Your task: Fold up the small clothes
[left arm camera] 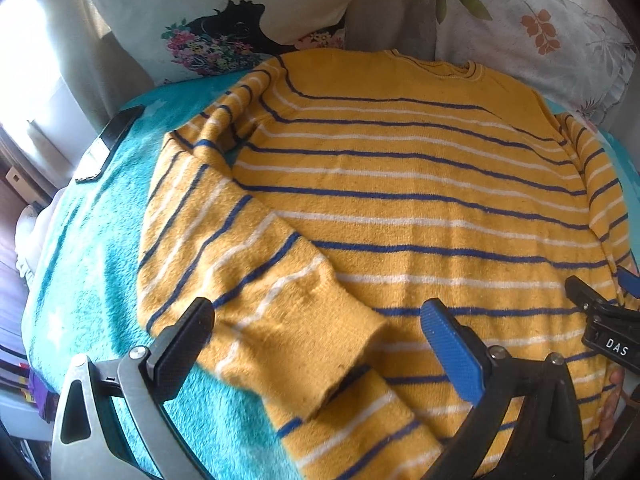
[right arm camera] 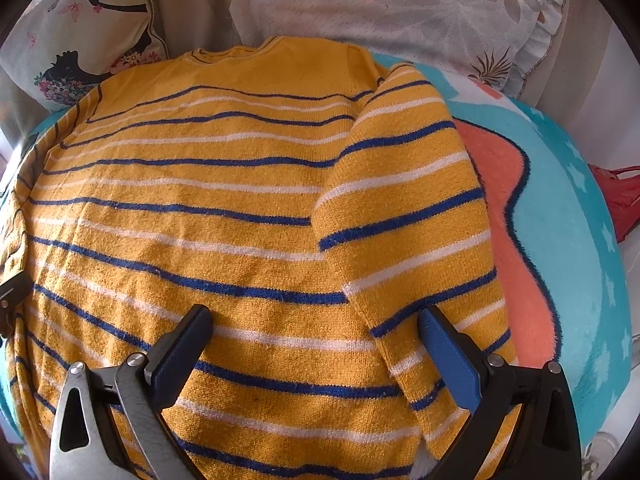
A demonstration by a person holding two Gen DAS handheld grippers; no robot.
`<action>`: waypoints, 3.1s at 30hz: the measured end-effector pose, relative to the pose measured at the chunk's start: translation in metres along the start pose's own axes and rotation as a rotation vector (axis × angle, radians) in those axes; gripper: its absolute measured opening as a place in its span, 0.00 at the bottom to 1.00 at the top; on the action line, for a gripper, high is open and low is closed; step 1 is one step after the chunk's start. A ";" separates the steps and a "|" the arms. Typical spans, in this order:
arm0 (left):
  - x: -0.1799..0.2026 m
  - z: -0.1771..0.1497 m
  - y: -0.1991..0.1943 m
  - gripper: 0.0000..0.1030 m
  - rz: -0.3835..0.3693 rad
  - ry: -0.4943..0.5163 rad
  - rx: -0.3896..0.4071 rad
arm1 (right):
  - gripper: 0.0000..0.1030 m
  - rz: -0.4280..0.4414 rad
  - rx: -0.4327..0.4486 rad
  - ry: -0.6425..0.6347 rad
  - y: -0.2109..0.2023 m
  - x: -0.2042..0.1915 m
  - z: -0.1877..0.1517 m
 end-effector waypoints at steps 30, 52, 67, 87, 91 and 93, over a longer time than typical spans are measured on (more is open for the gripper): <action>0.006 -0.041 -0.059 1.00 0.084 -0.008 0.111 | 0.88 0.189 0.102 -0.114 -0.067 -0.021 -0.028; -0.126 0.058 -0.098 0.99 0.157 -0.005 0.215 | 0.17 0.593 -0.054 -0.347 -0.028 -0.227 -0.004; -0.201 0.117 -0.131 0.99 0.166 -0.010 0.285 | 0.30 0.655 -0.070 -0.928 -0.059 -0.437 -0.081; -0.122 0.089 -0.107 0.99 -0.007 0.043 0.249 | 0.51 0.831 -0.258 -0.749 -0.061 -0.294 -0.094; -0.120 0.088 -0.115 0.99 0.020 0.025 0.254 | 0.64 0.783 -0.223 -0.872 -0.066 -0.315 -0.111; -0.119 0.083 -0.115 0.99 0.025 0.010 0.247 | 0.64 0.848 -0.244 -0.820 -0.070 -0.294 -0.106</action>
Point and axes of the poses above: each gripper's, at about its wrist camera, not at the fingertips, and y roughly the way its jaws point, x to its right, z to its top, the point moved 2 cm from there along y, roughly the way its jaws point, and after that the axes turned 10 degrees about -x, right-handed, at the moved point
